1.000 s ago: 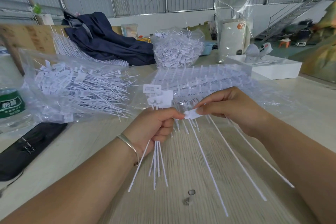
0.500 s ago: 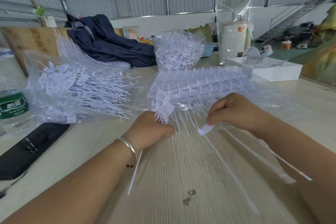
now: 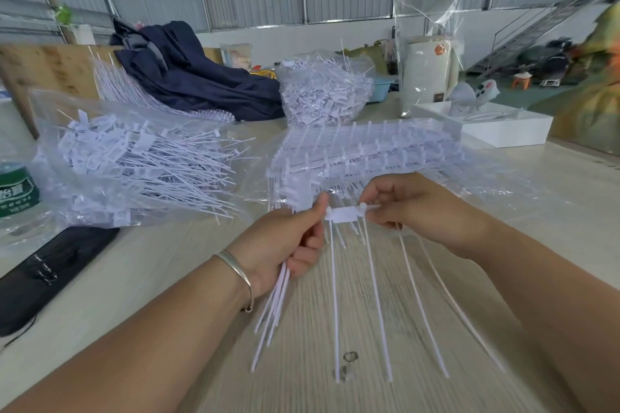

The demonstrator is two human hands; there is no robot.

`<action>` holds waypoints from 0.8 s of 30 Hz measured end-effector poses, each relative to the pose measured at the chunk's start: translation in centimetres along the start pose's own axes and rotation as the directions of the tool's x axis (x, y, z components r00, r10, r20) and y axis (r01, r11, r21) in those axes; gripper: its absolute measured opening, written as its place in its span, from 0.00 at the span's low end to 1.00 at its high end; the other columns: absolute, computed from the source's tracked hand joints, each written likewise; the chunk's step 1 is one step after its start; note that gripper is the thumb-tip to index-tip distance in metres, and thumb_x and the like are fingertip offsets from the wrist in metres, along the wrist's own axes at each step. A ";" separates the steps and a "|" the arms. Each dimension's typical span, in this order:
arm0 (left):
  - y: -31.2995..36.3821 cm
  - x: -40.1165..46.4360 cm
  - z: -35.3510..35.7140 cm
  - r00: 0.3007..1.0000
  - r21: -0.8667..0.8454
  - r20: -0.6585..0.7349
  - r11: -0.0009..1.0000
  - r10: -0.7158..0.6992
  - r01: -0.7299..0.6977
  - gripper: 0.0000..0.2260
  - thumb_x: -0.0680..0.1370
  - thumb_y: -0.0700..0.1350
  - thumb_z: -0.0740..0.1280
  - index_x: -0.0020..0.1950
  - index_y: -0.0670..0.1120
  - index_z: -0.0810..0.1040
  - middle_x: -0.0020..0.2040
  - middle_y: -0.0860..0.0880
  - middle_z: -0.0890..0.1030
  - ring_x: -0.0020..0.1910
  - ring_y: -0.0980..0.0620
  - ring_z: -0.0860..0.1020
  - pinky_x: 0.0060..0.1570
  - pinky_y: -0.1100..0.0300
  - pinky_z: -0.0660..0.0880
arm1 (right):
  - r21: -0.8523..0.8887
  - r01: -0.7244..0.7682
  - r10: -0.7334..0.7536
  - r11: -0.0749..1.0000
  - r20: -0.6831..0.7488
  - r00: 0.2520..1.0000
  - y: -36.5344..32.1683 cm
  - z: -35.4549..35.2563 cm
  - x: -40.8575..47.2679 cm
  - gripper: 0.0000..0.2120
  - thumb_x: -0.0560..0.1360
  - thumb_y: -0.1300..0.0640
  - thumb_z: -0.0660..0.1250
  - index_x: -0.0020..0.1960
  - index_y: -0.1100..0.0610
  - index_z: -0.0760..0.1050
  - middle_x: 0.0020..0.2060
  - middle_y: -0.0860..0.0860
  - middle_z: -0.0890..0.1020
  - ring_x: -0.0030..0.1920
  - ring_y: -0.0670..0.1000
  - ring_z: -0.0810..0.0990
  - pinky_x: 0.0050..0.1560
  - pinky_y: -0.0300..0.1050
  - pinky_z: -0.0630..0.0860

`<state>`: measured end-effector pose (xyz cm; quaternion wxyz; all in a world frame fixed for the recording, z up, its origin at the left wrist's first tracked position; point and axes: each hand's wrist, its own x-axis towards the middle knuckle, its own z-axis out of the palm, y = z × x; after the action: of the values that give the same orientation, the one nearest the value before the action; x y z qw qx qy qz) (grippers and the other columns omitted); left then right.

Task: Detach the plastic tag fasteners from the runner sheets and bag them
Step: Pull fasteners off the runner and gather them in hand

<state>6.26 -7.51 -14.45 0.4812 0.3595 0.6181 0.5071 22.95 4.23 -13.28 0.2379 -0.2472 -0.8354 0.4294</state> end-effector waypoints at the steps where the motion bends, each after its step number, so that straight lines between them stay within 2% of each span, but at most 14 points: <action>1: 0.0 0.0 0.1 1.000 0.013 0.001 1.000 -0.015 0.015 0.20 0.72 0.63 0.66 0.35 0.48 0.69 0.26 0.52 0.66 0.20 0.58 0.60 0.17 0.68 0.55 | 0.009 0.018 -0.018 1.000 0.000 1.000 0.0 0.1 0.0 0.05 0.76 0.66 0.67 0.46 0.59 0.80 0.28 0.51 0.74 0.32 0.48 0.70 0.37 0.40 0.66; 4: 0.0 -0.1 0.0 1.000 0.006 0.004 1.000 0.011 -0.011 0.18 0.72 0.61 0.68 0.37 0.47 0.72 0.27 0.53 0.63 0.21 0.58 0.58 0.17 0.68 0.54 | -0.012 0.058 -0.058 0.998 -0.036 0.998 0.3 0.1 0.1 0.04 0.76 0.62 0.70 0.48 0.56 0.82 0.29 0.52 0.75 0.32 0.48 0.72 0.38 0.40 0.69; 7: 0.2 -0.2 -0.4 0.995 0.042 0.002 0.994 0.101 -0.101 0.07 0.71 0.49 0.75 0.41 0.48 0.79 0.27 0.55 0.63 0.22 0.58 0.56 0.19 0.68 0.53 | 0.050 0.092 -0.090 0.994 -0.058 0.994 0.5 -0.1 0.1 0.05 0.75 0.62 0.71 0.49 0.56 0.83 0.29 0.52 0.76 0.32 0.48 0.73 0.37 0.38 0.70; 9: 0.0 -0.1 -0.7 0.992 0.046 0.006 0.991 0.123 -0.123 0.05 0.70 0.42 0.76 0.43 0.48 0.82 0.27 0.56 0.65 0.23 0.58 0.56 0.19 0.68 0.54 | 0.097 0.124 -0.118 0.988 -0.058 0.991 0.4 -0.1 0.1 0.06 0.75 0.63 0.70 0.49 0.56 0.84 0.29 0.52 0.76 0.32 0.48 0.73 0.37 0.37 0.71; 11: 0.0 0.0 -0.7 0.994 0.014 0.001 0.994 0.113 -0.113 0.05 0.70 0.41 0.76 0.37 0.50 0.83 0.28 0.55 0.63 0.22 0.58 0.56 0.19 0.67 0.53 | 0.128 0.142 -0.138 0.982 -0.044 0.990 0.3 -0.2 0.0 0.07 0.76 0.63 0.69 0.50 0.56 0.84 0.29 0.54 0.76 0.32 0.49 0.73 0.36 0.37 0.71; 13: 0.1 0.1 -0.7 0.997 -0.055 0.018 0.995 0.080 -0.079 0.10 0.68 0.42 0.76 0.28 0.51 0.81 0.28 0.54 0.59 0.22 0.58 0.55 0.18 0.68 0.52 | 0.129 0.134 -0.131 0.983 -0.029 0.991 0.3 -0.3 0.0 0.07 0.76 0.62 0.68 0.50 0.55 0.84 0.29 0.55 0.77 0.33 0.51 0.73 0.37 0.37 0.71; 15: 0.3 0.2 -0.8 0.997 -0.124 0.034 0.990 0.074 -0.070 0.10 0.65 0.44 0.76 0.25 0.50 0.79 0.28 0.54 0.57 0.21 0.59 0.54 0.18 0.68 0.52 | 0.109 0.103 -0.102 0.989 -0.014 0.995 0.3 -0.4 -0.1 0.05 0.76 0.58 0.69 0.48 0.54 0.84 0.31 0.55 0.77 0.34 0.51 0.73 0.41 0.40 0.70; 17: 0.5 0.1 -0.9 0.997 -0.183 0.046 0.981 0.068 -0.058 0.06 0.64 0.45 0.75 0.29 0.49 0.81 0.27 0.55 0.57 0.20 0.59 0.54 0.17 0.68 0.52 | 0.085 0.065 -0.064 0.994 -0.018 0.998 0.4 -0.5 0.0 0.06 0.76 0.53 0.69 0.42 0.54 0.82 0.32 0.55 0.78 0.34 0.51 0.73 0.43 0.43 0.69; 18: 0.6 0.0 -0.8 0.997 -0.203 0.043 0.978 0.066 -0.056 0.04 0.64 0.45 0.75 0.34 0.48 0.81 0.27 0.55 0.57 0.20 0.59 0.54 0.17 0.68 0.52 | 0.087 0.053 -0.050 0.995 -0.035 0.998 0.5 -0.5 0.1 0.08 0.75 0.52 0.70 0.40 0.54 0.81 0.31 0.54 0.78 0.34 0.50 0.73 0.44 0.43 0.69; 20: 0.4 0.2 -1.0 0.997 -0.206 0.019 0.976 0.077 -0.071 0.17 0.63 0.45 0.75 0.48 0.44 0.76 0.27 0.55 0.56 0.20 0.59 0.54 0.17 0.68 0.52 | 0.137 0.063 -0.053 0.989 -0.071 0.996 0.5 -0.6 0.1 0.08 0.74 0.53 0.71 0.39 0.56 0.80 0.30 0.54 0.77 0.33 0.50 0.73 0.42 0.41 0.69; 21: 0.5 0.2 -1.0 0.997 -0.206 0.003 0.975 0.081 -0.079 0.19 0.63 0.45 0.74 0.50 0.44 0.74 0.27 0.55 0.57 0.20 0.59 0.54 0.17 0.68 0.52 | 0.172 0.078 -0.066 0.982 -0.077 0.995 0.5 -0.6 0.2 0.07 0.73 0.54 0.72 0.39 0.57 0.80 0.31 0.55 0.76 0.33 0.50 0.72 0.41 0.40 0.69; 22: 0.5 0.1 -1.0 0.996 -0.208 0.001 0.975 0.084 -0.082 0.16 0.63 0.45 0.74 0.47 0.44 0.75 0.27 0.55 0.57 0.20 0.59 0.54 0.17 0.68 0.52 | 0.201 0.093 -0.080 0.975 -0.073 0.994 0.4 -0.6 0.1 0.07 0.72 0.54 0.72 0.39 0.58 0.81 0.32 0.55 0.76 0.33 0.50 0.72 0.40 0.40 0.69; 24: 0.6 0.1 -1.1 0.993 -0.291 0.067 0.954 0.093 -0.069 0.04 0.64 0.43 0.74 0.34 0.47 0.80 0.26 0.55 0.58 0.19 0.59 0.55 0.17 0.69 0.52 | 0.240 0.115 -0.110 0.964 -0.035 0.993 0.3 -0.6 0.0 0.09 0.69 0.51 0.73 0.40 0.57 0.81 0.32 0.55 0.75 0.33 0.48 0.72 0.39 0.37 0.70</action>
<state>5.19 -7.59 -13.84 0.5316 0.3304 0.5026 0.5964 23.37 4.80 -13.20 0.2991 -0.1730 -0.7871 0.5109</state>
